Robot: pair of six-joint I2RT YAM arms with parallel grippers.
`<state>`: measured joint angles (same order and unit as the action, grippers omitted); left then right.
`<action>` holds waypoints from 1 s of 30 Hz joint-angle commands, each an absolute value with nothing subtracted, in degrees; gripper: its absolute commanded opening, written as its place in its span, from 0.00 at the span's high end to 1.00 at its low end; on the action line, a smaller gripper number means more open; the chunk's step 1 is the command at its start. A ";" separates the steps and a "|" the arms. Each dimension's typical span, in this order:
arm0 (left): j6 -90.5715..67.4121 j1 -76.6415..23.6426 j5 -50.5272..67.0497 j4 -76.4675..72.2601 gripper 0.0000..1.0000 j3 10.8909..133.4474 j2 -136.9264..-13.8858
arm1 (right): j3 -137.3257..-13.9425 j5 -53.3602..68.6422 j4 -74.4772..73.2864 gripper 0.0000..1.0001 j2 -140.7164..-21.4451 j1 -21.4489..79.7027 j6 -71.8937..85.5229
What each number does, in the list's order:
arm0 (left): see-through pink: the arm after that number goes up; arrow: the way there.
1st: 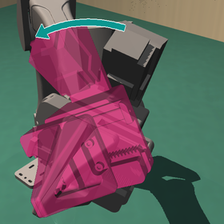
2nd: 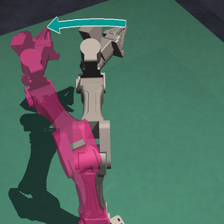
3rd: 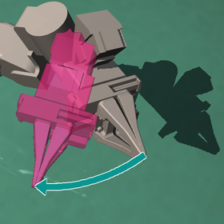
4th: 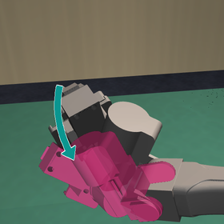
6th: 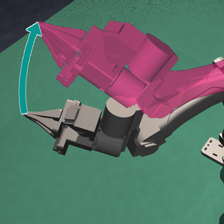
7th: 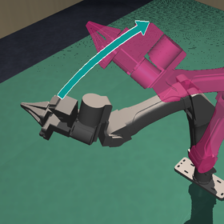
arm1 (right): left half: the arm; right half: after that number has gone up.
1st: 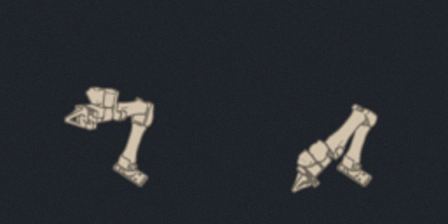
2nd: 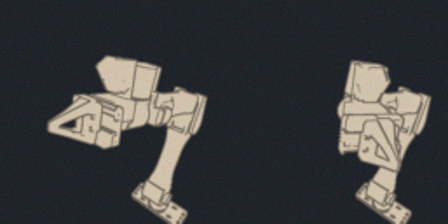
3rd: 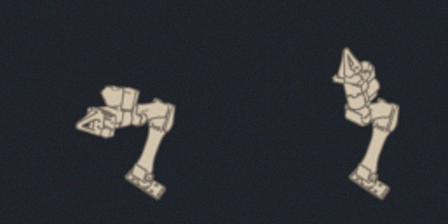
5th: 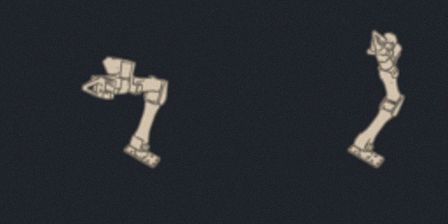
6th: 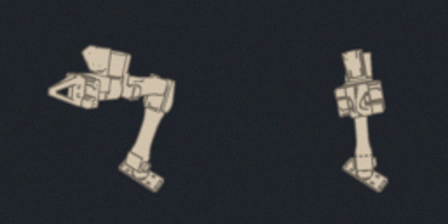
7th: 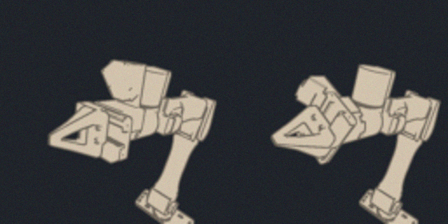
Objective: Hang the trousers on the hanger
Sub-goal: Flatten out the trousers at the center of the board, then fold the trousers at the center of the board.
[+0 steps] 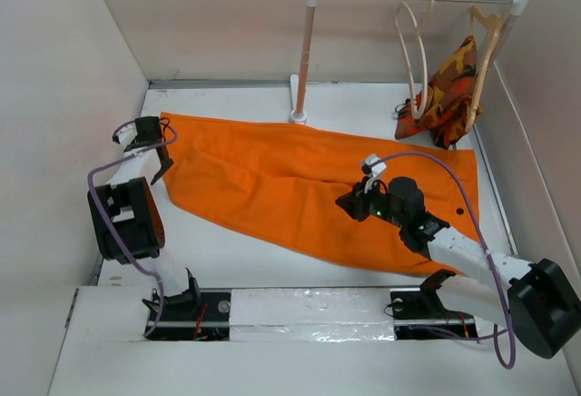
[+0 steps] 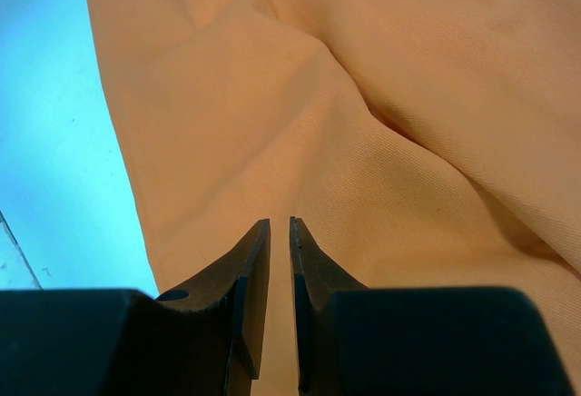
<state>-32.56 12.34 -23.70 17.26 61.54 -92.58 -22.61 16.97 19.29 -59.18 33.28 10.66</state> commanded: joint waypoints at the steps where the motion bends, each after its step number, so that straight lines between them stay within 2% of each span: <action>1: -31.99 14.67 -12.76 15.13 0.65 62.67 -95.89 | -24.87 17.31 20.13 0.79 -58.27 34.01 9.58; 3: -32.08 15.21 -8.97 13.45 0.60 62.58 -97.89 | -25.05 17.14 20.13 0.80 -58.27 34.01 9.49; 11: -31.46 15.82 -8.00 14.24 0.61 63.81 -104.06 | -25.22 16.79 20.21 0.79 -59.32 34.01 9.40; 14: -31.90 15.82 -8.26 14.59 0.68 63.90 -105.20 | -25.40 16.96 20.30 0.79 -59.68 34.01 9.40; 15: -31.99 15.82 -8.26 14.33 0.78 63.64 -105.64 | -25.40 16.96 20.30 0.79 -59.68 34.01 9.40; 17: -32.43 15.82 -7.65 14.15 0.89 63.63 -106.17 | -25.40 16.44 20.04 0.80 -59.42 34.01 9.32; 18: -32.43 15.82 -7.39 14.24 1.00 63.72 -106.61 | -25.40 16.35 19.95 0.79 -59.07 34.01 9.32; 25: -31.90 15.82 -11.68 15.73 1.00 64.16 -100.29 | -25.31 16.35 19.86 0.79 -58.89 34.54 9.23; 29: -32.52 15.82 -12.22 15.30 1.00 62.59 -90.64 | -25.05 15.74 19.51 0.79 -58.19 34.54 9.14; 30: -32.43 15.82 -11.52 14.94 1.00 61.97 -85.13 | -25.05 15.30 19.42 0.79 -57.84 34.54 9.23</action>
<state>-32.03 15.62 -10.63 14.79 62.67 -97.51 -22.79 16.40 18.57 -59.24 33.98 10.24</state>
